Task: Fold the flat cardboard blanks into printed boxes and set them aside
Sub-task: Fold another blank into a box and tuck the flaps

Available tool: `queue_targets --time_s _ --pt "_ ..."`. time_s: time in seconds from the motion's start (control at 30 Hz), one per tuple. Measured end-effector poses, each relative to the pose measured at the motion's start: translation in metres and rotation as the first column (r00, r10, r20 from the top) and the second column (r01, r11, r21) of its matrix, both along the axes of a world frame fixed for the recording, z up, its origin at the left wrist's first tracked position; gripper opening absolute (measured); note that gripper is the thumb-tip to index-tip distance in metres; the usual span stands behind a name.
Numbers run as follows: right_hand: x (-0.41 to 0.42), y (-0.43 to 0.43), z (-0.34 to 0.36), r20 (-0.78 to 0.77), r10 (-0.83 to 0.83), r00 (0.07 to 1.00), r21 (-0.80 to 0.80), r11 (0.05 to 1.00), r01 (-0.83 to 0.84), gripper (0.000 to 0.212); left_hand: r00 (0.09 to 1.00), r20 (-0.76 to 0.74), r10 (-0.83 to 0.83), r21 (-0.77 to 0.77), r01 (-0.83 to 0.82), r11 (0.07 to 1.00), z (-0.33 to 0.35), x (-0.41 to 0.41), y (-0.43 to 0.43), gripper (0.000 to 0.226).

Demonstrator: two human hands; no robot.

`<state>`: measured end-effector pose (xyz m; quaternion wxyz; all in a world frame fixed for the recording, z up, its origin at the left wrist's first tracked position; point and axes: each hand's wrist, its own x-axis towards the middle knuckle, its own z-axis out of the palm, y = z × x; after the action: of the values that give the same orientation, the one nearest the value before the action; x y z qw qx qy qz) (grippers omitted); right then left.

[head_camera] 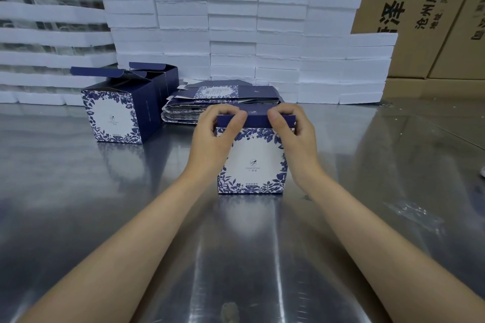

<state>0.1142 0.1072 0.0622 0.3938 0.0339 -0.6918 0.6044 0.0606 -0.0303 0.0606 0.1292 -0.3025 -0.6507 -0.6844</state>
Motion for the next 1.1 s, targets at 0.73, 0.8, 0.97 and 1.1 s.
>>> queue_targets --time_s 0.73,0.8,0.97,1.1 --pt "-0.006 0.006 -0.008 0.029 -0.029 0.999 0.028 0.999 0.028 0.023 0.997 -0.074 -0.016 -0.06 0.012 0.998 -0.007 -0.011 0.001 0.02" --pt "-0.005 0.007 -0.01 -0.017 -0.018 1.0 -0.046 0.999 0.017 0.031 0.998 -0.049 -0.031 -0.077 0.027 0.997 -0.008 -0.011 0.002 0.014" --pt "-0.006 0.002 -0.01 0.034 -0.029 0.999 -0.107 0.994 0.032 0.026 0.997 0.049 -0.056 -0.06 0.059 0.996 -0.009 -0.007 0.006 0.021" --pt "-0.008 0.001 -0.009 0.077 -0.02 0.997 -0.078 0.997 0.026 0.021 0.996 0.072 -0.061 -0.066 0.065 0.996 -0.009 -0.008 0.008 0.027"
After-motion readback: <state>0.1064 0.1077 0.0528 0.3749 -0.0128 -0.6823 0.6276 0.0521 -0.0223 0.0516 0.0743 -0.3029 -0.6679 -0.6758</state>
